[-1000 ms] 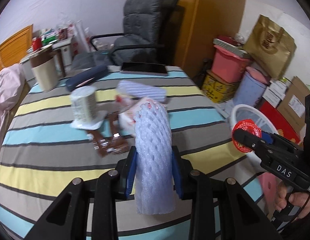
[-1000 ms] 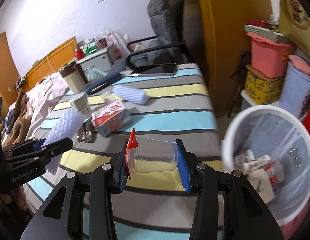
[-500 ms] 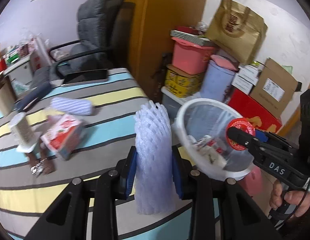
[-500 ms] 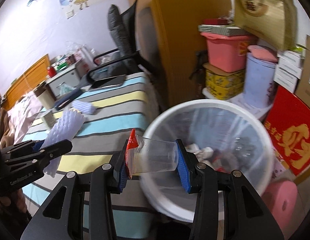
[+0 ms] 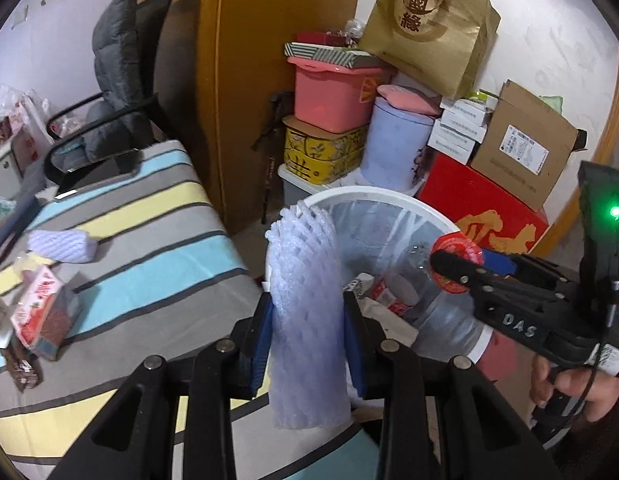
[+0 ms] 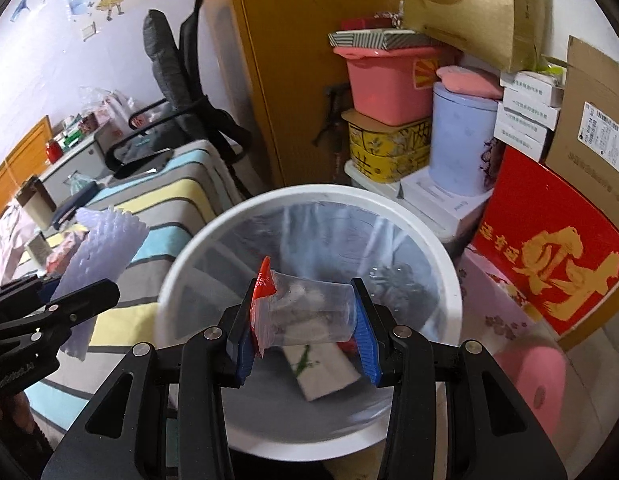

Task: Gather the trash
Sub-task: 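Carry both items over the bin and open both tools to drop them, then move both tools back to the table toward the yogurt tub and milk carton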

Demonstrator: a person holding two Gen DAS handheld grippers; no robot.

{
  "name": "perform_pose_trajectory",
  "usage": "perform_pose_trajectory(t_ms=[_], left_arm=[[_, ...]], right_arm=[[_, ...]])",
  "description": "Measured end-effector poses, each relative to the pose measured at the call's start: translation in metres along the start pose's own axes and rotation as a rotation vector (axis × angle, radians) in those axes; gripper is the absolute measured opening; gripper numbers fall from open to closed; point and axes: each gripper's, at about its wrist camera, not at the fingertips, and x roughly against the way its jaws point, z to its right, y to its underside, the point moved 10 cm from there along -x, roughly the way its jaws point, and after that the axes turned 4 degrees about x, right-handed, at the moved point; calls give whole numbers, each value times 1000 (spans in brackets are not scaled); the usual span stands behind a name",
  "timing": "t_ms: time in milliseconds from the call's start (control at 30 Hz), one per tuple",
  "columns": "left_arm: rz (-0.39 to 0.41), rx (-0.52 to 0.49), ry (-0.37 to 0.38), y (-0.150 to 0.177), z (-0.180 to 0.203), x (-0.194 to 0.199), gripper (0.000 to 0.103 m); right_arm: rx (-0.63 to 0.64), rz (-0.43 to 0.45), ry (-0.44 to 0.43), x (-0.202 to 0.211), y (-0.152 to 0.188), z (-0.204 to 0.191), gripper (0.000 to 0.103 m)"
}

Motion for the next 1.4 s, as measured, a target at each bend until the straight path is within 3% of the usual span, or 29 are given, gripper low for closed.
perform_pose_trajectory(t_ms=[267,333,400,567,1000,1400], left_arm=[[-19,-11,17,1,9,-13,39],[-23,-15,25,2,11,-14,46],[-23,-7,25,1,11,-14,60],[-23,-4,11,2,9,-14,60],[30,31,-26,1,-15,13,61],[88,131,-133,13,-85,52,63]], right_arm=[[-4,-55,8,-15,7,15,44],[-19,-56,9,-15,8,19,44],[-31,-60,12,-16,8,22,46],[-29,-57,22,-15,8,24,61],[-24,-19,12,-4,3,9,61],[13,12,-40,0,-3,-36,62]])
